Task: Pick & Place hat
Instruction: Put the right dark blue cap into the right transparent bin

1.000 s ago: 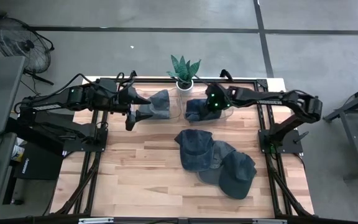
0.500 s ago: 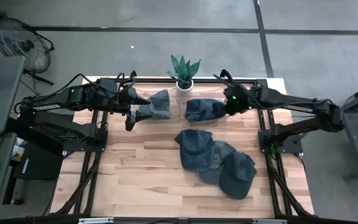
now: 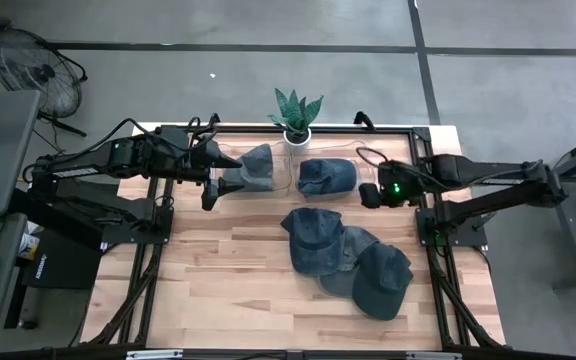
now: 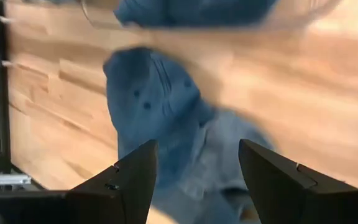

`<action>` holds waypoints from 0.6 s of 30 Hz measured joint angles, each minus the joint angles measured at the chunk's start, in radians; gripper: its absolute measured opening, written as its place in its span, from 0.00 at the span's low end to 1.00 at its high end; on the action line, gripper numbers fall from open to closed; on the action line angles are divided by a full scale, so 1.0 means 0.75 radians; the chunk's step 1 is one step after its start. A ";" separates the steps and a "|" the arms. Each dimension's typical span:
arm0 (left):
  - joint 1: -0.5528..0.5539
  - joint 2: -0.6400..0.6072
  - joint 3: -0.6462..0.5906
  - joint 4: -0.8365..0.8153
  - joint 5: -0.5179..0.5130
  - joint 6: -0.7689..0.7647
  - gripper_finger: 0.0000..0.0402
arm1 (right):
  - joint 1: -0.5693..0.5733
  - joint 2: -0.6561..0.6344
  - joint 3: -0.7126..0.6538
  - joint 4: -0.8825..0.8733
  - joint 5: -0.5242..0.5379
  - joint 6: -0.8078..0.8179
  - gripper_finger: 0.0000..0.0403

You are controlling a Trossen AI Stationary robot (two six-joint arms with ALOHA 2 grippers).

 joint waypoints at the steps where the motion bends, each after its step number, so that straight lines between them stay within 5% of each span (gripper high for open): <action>1: 0.000 0.000 0.000 0.000 0.000 0.000 0.72 | 0.028 0.000 0.000 -0.014 -0.010 0.043 0.55; 18: 0.000 0.001 0.000 0.000 -0.001 -0.004 0.72 | 0.589 0.019 0.000 -0.166 -0.081 0.856 0.55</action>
